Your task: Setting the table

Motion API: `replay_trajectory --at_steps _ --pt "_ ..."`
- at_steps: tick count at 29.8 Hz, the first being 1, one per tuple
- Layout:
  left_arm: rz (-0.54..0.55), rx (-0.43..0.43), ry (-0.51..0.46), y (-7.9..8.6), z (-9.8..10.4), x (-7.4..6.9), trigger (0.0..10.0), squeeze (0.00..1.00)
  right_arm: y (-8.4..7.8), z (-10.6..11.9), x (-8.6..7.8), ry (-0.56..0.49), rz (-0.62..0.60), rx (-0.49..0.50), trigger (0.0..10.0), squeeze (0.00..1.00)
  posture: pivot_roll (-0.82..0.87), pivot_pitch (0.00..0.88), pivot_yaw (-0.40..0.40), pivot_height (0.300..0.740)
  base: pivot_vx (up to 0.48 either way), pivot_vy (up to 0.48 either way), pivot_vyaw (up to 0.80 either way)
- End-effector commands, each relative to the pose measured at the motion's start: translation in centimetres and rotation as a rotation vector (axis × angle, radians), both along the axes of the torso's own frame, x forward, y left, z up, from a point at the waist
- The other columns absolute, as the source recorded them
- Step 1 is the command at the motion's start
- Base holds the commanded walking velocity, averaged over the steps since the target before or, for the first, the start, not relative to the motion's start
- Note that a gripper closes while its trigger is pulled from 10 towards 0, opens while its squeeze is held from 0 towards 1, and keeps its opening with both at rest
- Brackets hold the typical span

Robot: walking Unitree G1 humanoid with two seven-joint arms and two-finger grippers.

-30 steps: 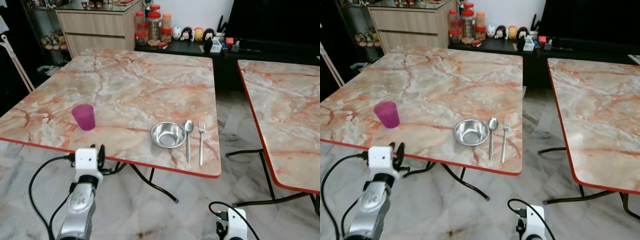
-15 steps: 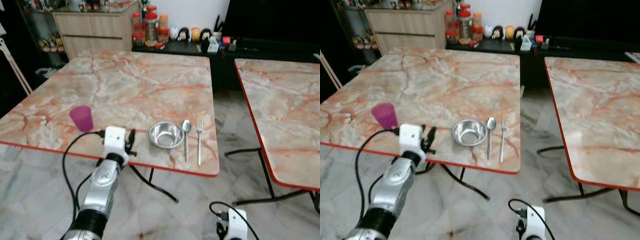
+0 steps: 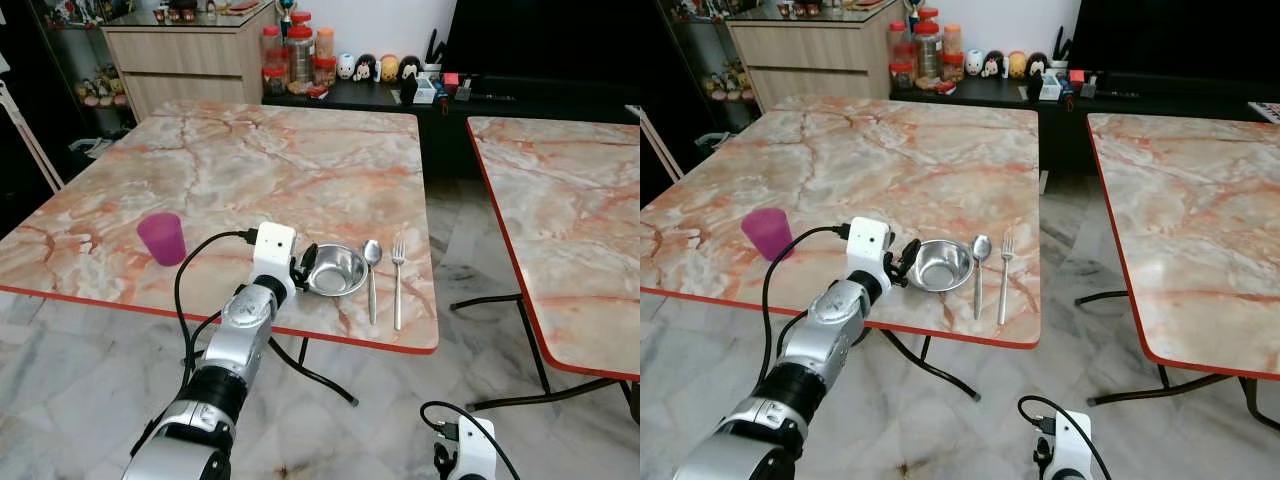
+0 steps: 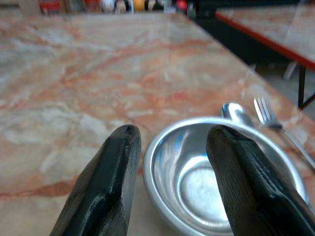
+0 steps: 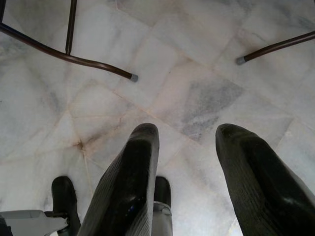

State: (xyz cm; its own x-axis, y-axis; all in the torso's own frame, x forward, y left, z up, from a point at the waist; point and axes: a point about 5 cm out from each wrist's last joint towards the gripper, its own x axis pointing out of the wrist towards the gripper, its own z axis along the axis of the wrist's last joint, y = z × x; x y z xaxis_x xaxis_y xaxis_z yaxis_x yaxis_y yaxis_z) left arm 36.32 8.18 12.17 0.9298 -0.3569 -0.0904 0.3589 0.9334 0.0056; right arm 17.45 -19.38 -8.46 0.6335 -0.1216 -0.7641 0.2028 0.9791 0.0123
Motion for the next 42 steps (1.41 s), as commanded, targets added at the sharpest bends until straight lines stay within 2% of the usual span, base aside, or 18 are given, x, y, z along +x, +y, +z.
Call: replay_trajectory --at_steps 1,2,13,18,21,26,32,37,42 --pt "-0.008 0.037 0.053 -0.1 -0.4 0.3 10.0 0.00 -0.1 0.0 0.0 -0.004 -0.017 -0.002 10.0 0.00 0.00 0.000 0.018 0.740 0.000 0.000 0.00" --pt "-0.016 0.060 0.069 -0.3 -0.5 0.4 10.0 0.00 -0.1 0.0 0.0 -0.004 -0.018 -0.002 10.0 0.00 0.00 0.000 0.018 0.740 0.000 0.000 0.00" --pt "0.021 0.066 0.097 -0.3 0.5 1.6 10.0 0.00 -0.2 0.1 0.0 -0.007 -0.017 -0.004 10.0 0.00 -0.01 0.000 0.021 0.740 0.000 0.000 0.00" --pt "0.031 0.059 0.132 0.0 0.3 1.8 10.0 0.00 -0.2 0.1 0.0 -0.006 -0.017 -0.005 10.0 0.00 -0.01 0.000 0.022 0.740 0.000 0.000 0.00" --pt "0.055 0.094 0.168 0.4 -0.3 1.8 10.0 0.00 -0.3 0.0 0.0 -0.005 -0.017 -0.006 10.0 0.00 -0.02 0.000 0.023 0.740 0.000 0.000 0.00" --pt "0.080 0.101 0.195 0.9 -0.7 1.8 10.0 0.00 -0.3 0.1 0.0 -0.007 -0.019 -0.005 10.0 0.00 -0.02 0.000 0.020 0.740 0.000 0.000 0.00" --pt "0.094 0.083 0.210 1.5 -1.0 1.8 10.0 0.00 -0.4 0.1 0.0 -0.006 -0.022 -0.005 10.0 0.00 -0.02 0.000 0.019 0.740 0.000 0.000 0.00" --pt "0.087 0.006 0.204 1.5 -0.6 1.9 10.0 0.00 -0.3 0.0 -0.1 -0.004 -0.020 -0.004 10.0 0.00 -0.01 0.000 0.018 0.740 0.000 0.000 0.00" --pt "0.072 0.014 0.208 1.2 -0.5 1.9 10.0 0.00 -0.3 0.0 -0.1 -0.005 -0.020 -0.003 10.0 0.00 -0.01 0.000 0.020 0.740 0.000 0.000 0.00"
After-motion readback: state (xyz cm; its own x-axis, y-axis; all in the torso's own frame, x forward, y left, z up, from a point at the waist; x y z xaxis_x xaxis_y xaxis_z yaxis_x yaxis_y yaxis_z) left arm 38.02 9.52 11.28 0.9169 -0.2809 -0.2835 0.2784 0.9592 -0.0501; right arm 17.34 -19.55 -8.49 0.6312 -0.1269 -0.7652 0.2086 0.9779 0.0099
